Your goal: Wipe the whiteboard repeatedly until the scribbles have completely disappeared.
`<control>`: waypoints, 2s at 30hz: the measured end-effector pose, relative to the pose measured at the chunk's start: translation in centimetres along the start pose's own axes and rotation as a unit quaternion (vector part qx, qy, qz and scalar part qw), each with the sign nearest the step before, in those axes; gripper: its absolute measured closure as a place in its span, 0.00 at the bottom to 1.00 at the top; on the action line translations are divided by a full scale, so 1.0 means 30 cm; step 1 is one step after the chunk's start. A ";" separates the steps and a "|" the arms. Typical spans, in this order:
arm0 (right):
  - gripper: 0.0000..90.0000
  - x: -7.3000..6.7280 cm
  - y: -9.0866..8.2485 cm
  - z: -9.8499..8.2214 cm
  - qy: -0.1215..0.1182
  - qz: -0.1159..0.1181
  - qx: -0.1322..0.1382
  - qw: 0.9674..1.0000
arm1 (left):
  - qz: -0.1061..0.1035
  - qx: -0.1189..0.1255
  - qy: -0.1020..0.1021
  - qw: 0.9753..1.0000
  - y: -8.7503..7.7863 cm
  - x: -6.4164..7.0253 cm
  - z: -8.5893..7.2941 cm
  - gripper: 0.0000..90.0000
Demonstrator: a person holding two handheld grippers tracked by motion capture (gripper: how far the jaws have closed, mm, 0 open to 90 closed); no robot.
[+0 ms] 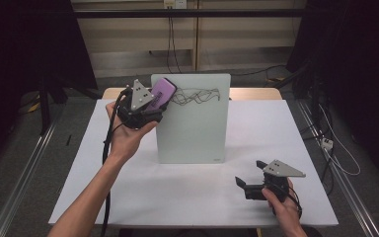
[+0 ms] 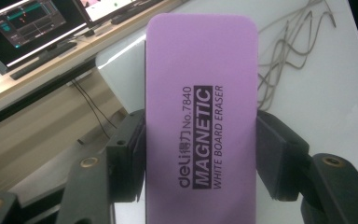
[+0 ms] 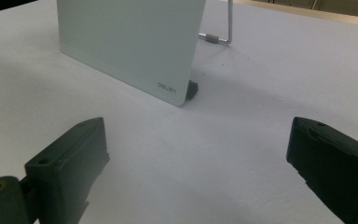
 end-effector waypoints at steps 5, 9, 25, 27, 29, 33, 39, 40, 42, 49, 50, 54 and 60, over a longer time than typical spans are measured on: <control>0.06 0.000 0.001 0.000 -0.001 -0.001 -0.001 1.000 | -0.012 -0.010 0.002 1.000 0.007 0.018 -0.023 0.46; 0.06 -0.001 0.002 0.000 -0.002 0.000 -0.001 1.000 | -0.019 -0.012 0.001 1.000 0.020 0.049 -0.054 0.46; 0.06 -0.001 0.003 0.000 -0.002 0.001 -0.001 1.000 | -0.057 -0.062 0.028 0.996 0.053 0.126 -0.102 0.46; 0.06 -0.001 0.002 0.000 -0.002 0.000 -0.001 1.000 | -0.060 -0.064 0.026 0.996 0.052 0.119 -0.096 0.46; 0.06 0.000 0.000 0.001 -0.001 -0.004 0.000 1.000 | -0.056 -0.059 0.026 0.996 0.049 0.111 -0.086 0.46; 0.06 0.005 -0.002 0.001 0.001 -0.005 0.003 1.000 | -0.047 -0.052 0.022 0.997 0.043 0.095 -0.054 0.46; 0.06 0.001 -0.001 0.001 -0.002 -0.001 0.001 1.000 | -0.031 -0.038 0.009 0.999 0.030 0.048 0.003 0.46; 0.06 0.001 -0.001 0.001 -0.002 -0.001 0.000 1.000 | -0.030 -0.035 0.004 0.999 0.028 0.039 0.012 0.46; 0.06 0.001 0.000 0.001 -0.002 -0.001 0.001 1.000 | -0.023 -0.034 0.007 0.999 0.022 0.026 0.031 0.46; 0.06 -0.001 0.001 0.001 -0.004 0.000 0.000 1.000 | -0.022 -0.023 0.003 0.999 0.033 0.027 0.057 0.46; 0.06 -0.001 0.001 0.001 -0.004 0.000 0.000 1.000 | -0.023 -0.027 0.012 0.999 0.036 0.035 0.054 0.46; 0.06 -0.001 0.000 0.001 -0.005 0.001 -0.001 1.000 | -0.035 -0.035 0.019 0.999 0.055 0.074 0.027 0.46; 0.06 -0.002 0.002 0.002 -0.005 0.001 -0.001 1.000 | -0.048 -0.071 0.054 0.995 0.083 0.137 -0.014 0.46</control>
Point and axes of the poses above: each handheld gripper's, and its own axes: y roughly forward along the jaws, z roughly out of its top, x roughly to its right, the point moved 1 cm from there along y, roughly forward along the jaws, and after that the axes turned 7 degrees about -y, right-handed, at the moved point
